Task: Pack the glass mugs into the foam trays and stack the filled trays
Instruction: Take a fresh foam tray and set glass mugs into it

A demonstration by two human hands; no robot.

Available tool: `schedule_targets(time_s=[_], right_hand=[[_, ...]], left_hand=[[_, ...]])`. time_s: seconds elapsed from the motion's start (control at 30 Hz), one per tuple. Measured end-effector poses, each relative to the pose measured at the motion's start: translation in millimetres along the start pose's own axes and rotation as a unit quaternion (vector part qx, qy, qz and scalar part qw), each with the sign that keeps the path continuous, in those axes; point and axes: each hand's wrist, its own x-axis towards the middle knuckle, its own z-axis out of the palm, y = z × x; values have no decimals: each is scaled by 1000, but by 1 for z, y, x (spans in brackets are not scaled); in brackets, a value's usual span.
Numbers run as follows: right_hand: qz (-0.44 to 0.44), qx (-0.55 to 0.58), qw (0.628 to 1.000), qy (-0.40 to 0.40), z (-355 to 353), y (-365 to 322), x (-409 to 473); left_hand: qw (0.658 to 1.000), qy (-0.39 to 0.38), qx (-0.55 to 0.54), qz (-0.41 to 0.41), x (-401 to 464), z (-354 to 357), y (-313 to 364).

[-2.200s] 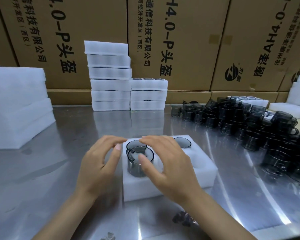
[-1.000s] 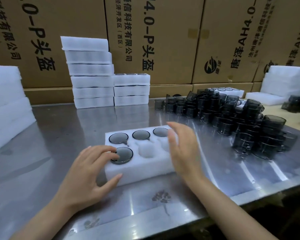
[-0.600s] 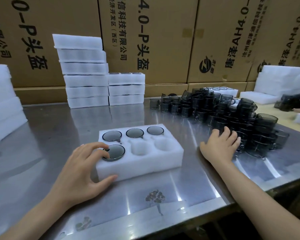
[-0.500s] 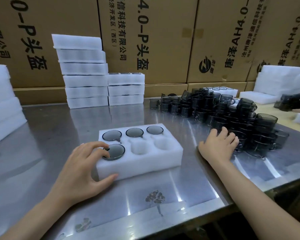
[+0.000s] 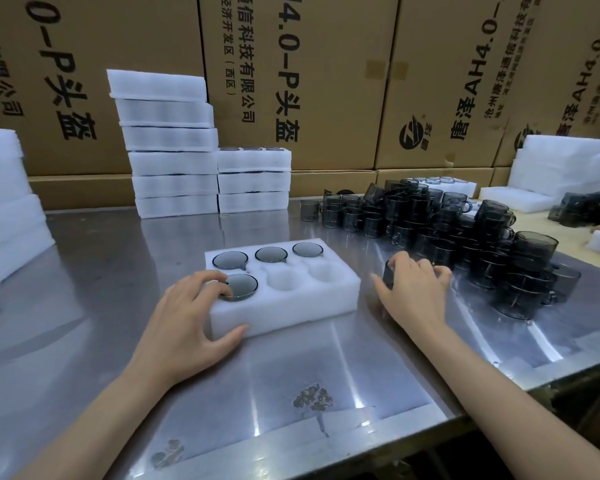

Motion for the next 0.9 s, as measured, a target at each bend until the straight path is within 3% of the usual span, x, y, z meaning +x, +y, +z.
schedule_targets(time_s=[0.13, 0.23, 0.33, 0.43, 0.5, 0.63, 0.9], right_hand=[[-6, 15, 1000, 1, -6, 1, -1], [-16, 112, 991, 78, -15, -2, -1], [-77, 258, 950, 157, -29, -12, -2], [-182, 331, 911, 168, -41, -34, -6], [-226, 353, 895, 152, -44, -52, -9], [-221, 433, 873, 42, -45, -87, -16], [-243, 403, 882, -35, -23, -101, -17]], left_hand=[[1000, 6, 11, 22, -2, -3, -1], [997, 35, 36, 60, -1, -3, 2], [992, 53, 57, 97, 0, -1, 4], [992, 57, 58, 101, 1, 0, 3], [992, 53, 59, 93, 1, 0, 4], [995, 47, 48, 73, 0, 1, 8], [997, 36, 42, 59, 0, -1, 10]])
